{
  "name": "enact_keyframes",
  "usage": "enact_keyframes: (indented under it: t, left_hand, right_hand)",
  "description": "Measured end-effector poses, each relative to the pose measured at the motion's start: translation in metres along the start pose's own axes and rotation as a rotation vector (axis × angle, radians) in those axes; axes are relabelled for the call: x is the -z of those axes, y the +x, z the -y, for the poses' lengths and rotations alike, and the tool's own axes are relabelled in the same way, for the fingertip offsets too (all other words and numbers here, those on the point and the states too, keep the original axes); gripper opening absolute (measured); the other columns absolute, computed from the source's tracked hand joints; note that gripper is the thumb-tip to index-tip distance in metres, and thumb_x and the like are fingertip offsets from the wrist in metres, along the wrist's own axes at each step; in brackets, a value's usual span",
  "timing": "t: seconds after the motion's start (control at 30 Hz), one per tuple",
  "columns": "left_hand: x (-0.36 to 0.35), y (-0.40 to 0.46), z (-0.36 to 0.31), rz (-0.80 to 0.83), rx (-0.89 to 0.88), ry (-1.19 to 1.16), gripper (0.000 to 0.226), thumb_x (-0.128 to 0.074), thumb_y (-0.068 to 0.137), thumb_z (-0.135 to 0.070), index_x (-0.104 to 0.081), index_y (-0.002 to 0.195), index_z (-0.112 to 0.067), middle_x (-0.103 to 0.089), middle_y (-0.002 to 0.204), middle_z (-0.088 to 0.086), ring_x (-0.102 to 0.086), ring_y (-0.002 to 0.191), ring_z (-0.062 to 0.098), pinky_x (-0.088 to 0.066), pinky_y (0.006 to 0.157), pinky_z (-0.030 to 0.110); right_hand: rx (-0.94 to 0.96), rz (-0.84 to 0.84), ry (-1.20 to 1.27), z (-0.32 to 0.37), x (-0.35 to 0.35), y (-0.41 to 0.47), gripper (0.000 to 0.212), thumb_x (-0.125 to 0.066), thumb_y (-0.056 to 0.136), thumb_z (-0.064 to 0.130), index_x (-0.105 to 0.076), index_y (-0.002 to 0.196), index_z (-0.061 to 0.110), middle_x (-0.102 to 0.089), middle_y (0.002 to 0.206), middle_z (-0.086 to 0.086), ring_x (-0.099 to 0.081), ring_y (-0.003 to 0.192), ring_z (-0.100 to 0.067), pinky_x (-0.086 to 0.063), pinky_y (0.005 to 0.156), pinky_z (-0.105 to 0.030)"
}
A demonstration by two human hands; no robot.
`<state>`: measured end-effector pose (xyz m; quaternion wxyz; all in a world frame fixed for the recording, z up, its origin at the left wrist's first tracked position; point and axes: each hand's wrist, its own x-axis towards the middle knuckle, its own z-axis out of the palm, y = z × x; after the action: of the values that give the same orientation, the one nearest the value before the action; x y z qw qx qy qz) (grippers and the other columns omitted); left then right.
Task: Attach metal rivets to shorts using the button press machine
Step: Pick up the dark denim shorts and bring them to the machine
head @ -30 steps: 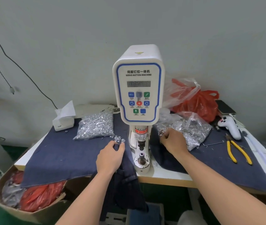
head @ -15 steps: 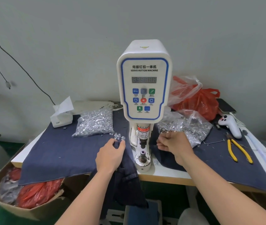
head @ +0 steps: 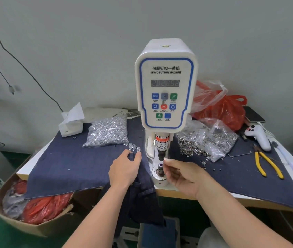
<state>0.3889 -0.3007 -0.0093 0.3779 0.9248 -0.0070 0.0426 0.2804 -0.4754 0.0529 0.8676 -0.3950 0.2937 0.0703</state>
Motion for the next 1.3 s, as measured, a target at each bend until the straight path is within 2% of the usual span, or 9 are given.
enact_keyframes:
  t: [0.23,0.6,0.83,0.97,1.07,1.13,1.2,1.27,1.3]
  left_hand:
    - [0.0,0.0,-0.001,-0.001,0.001,0.0,0.035,-0.048,0.096,-0.068,-0.058,0.098,-0.034,-0.062,0.092,-0.008,-0.054,0.088,0.024,-0.04,0.076,0.036]
    - [0.001,-0.001,-0.001,0.003,-0.009,0.008,0.035,-0.048,0.097,-0.068,-0.057,0.101,-0.034,-0.062,0.095,-0.009,-0.053,0.089,0.022,-0.041,0.077,0.036]
    - [0.001,-0.002,0.0,0.008,0.0,-0.012,0.038,-0.047,0.095,-0.07,-0.058,0.1,-0.034,-0.066,0.098,-0.008,-0.056,0.092,0.025,-0.044,0.079,0.04]
    - [0.01,-0.005,-0.006,0.064,-0.005,-0.071,0.035,-0.052,0.098,-0.065,-0.06,0.104,-0.031,-0.066,0.102,-0.007,-0.057,0.098,0.023,-0.043,0.082,0.038]
    - [0.032,-0.021,-0.007,0.137,-0.036,-0.142,0.029,-0.059,0.098,-0.059,-0.064,0.094,-0.031,-0.069,0.096,-0.009,-0.062,0.098,0.018,-0.048,0.082,0.038]
    - [0.047,-0.041,-0.004,0.206,-0.063,-0.207,0.029,-0.061,0.098,-0.059,-0.066,0.086,-0.032,-0.07,0.087,-0.011,-0.065,0.089,0.009,-0.049,0.076,0.035]
    - [0.058,-0.062,-0.005,0.34,-0.057,-0.412,0.029,-0.063,0.098,-0.057,-0.069,0.085,-0.032,-0.072,0.083,-0.011,-0.068,0.083,0.005,-0.051,0.073,0.028]
    - [0.063,-0.076,-0.014,0.47,-0.011,-0.666,0.029,-0.064,0.1,-0.053,-0.071,0.085,-0.029,-0.074,0.083,-0.006,-0.071,0.082,0.009,-0.054,0.07,0.024]
    - [0.064,-0.078,-0.018,0.506,0.016,-0.76,0.028,-0.063,0.102,-0.05,-0.07,0.087,-0.027,-0.074,0.085,-0.002,-0.072,0.083,0.011,-0.054,0.07,0.024]
  right_hand:
    - [-0.102,0.07,0.154,-0.004,-0.006,-0.002,0.03,-0.068,0.092,-0.001,-0.075,0.064,-0.01,-0.07,0.071,-0.018,-0.069,0.053,-0.018,-0.057,0.046,-0.022]
    - [-0.114,0.056,0.26,-0.005,-0.008,-0.005,0.023,-0.071,0.087,-0.002,-0.075,0.067,-0.013,-0.072,0.074,-0.02,-0.071,0.056,-0.021,-0.06,0.05,-0.025]
    - [-0.121,0.08,0.296,-0.005,-0.014,-0.006,0.011,-0.073,0.067,-0.004,-0.074,0.069,-0.015,-0.073,0.075,-0.021,-0.072,0.056,-0.023,-0.059,0.048,-0.026]
    - [-0.116,0.114,0.291,-0.006,-0.012,-0.011,0.017,-0.069,0.084,-0.004,-0.075,0.073,-0.016,-0.073,0.083,-0.022,-0.073,0.062,-0.024,-0.061,0.054,-0.026]
    - [-0.036,0.11,0.242,-0.01,-0.003,-0.018,0.015,-0.068,0.089,-0.002,-0.076,0.089,-0.015,-0.074,0.094,-0.026,-0.075,0.069,-0.024,-0.062,0.055,-0.027]
    - [0.086,0.049,0.087,-0.019,0.007,-0.024,0.017,-0.07,0.093,0.006,-0.074,0.102,-0.008,-0.075,0.091,-0.021,-0.073,0.066,-0.021,-0.059,0.053,-0.025]
    - [0.318,-0.009,-0.399,-0.036,0.017,-0.032,0.024,-0.071,0.094,0.031,-0.072,0.11,0.012,-0.077,0.087,-0.002,-0.07,0.07,-0.014,-0.056,0.061,-0.022]
    - [0.526,0.082,-0.921,-0.049,0.024,-0.041,0.027,-0.071,0.088,0.053,-0.066,0.111,0.04,-0.073,0.1,0.023,-0.069,0.089,0.003,-0.049,0.076,-0.01]
    - [0.56,0.177,-1.066,-0.05,0.024,-0.045,0.024,-0.069,0.088,0.059,-0.065,0.109,0.049,-0.069,0.105,0.033,-0.065,0.097,0.011,-0.045,0.079,-0.006]
